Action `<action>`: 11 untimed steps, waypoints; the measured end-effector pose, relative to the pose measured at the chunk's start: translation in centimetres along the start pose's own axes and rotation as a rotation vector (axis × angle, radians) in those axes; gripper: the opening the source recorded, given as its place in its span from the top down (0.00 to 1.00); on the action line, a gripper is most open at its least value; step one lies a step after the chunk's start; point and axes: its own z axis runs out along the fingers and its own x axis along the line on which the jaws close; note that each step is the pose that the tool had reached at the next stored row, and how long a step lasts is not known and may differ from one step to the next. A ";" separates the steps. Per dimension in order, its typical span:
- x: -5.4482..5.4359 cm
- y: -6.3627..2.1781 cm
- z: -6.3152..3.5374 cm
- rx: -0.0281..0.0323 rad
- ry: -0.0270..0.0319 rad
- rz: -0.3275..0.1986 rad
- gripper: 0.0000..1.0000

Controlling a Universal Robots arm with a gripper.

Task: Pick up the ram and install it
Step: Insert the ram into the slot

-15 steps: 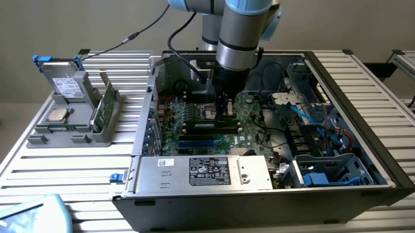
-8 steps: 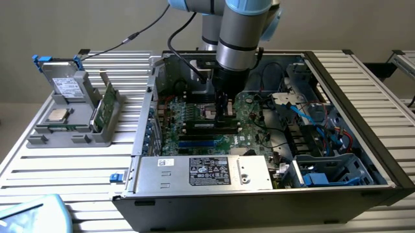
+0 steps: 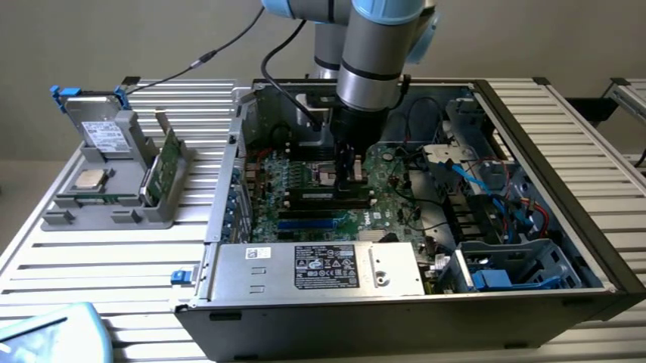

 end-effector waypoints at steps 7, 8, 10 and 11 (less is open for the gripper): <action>0.1 -0.08 0.00 0.0001 -0.0002 0.000 0.87; 0.1 -0.08 0.03 0.0001 -0.0003 0.000 0.87; 0.1 -0.09 0.08 -0.0001 0.0001 0.000 0.87; 0.1 -0.09 0.13 0.0000 0.0000 0.000 0.87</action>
